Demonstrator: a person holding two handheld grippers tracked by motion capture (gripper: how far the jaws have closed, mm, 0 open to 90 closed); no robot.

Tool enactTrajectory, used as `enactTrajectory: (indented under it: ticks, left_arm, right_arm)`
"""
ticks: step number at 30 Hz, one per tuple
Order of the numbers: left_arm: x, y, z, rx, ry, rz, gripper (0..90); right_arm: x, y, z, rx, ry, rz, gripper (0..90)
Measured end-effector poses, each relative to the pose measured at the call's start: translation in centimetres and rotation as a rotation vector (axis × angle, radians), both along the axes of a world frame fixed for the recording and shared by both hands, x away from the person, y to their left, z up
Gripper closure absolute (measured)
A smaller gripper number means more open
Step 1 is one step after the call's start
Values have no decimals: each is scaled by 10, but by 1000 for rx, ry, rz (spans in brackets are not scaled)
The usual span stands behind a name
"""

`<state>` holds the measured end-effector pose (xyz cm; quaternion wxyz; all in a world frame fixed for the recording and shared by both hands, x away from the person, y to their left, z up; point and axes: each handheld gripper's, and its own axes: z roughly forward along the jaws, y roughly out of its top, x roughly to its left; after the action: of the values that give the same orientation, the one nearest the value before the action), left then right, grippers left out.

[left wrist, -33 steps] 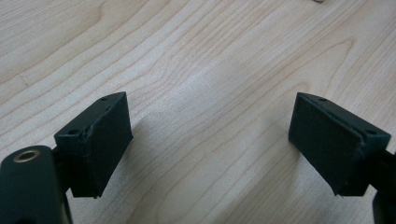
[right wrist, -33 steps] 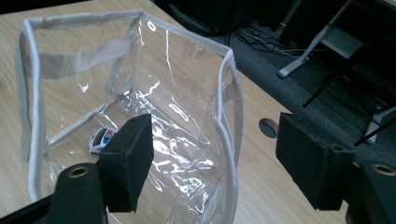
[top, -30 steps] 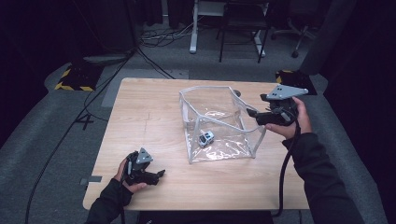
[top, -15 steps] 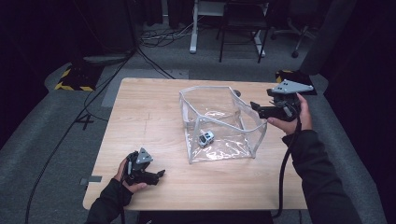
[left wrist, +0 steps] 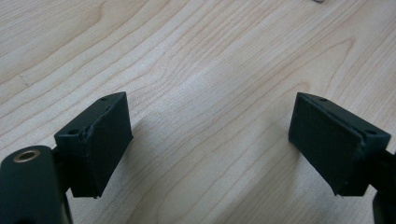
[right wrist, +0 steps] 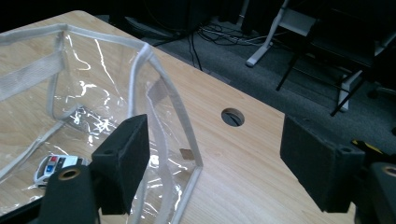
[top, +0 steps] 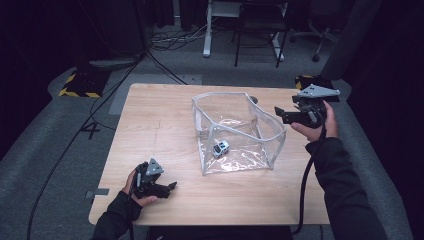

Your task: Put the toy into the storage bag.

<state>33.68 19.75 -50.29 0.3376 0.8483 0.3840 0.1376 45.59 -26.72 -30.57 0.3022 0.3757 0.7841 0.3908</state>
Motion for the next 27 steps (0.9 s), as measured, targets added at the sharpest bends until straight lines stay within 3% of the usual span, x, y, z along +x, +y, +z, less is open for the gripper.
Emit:
enactTrajectory:
  ticks: [12,15,16,24,25,27]
  left_arm:
    - [0,0,0,-1,4,1,136]
    - [1,0,0,7,-15,-4,136]
    - [1,0,0,6,-12,-3,136]
    - [1,0,0,7,-13,-5,136]
    - [0,0,0,-1,4,2,136]
    - [1,0,0,6,-12,-3,136]
  right_arm:
    - [3,-9,-10,-14,22,-22,263]
    - [4,-13,-13,-24,24,-30,262]
    - [4,-15,-15,-7,30,-39,262]
    - [6,-23,-25,-17,46,-48,269]
    - [6,-24,-26,-12,54,-48,273]
    - [6,-26,-29,-5,60,-52,275]
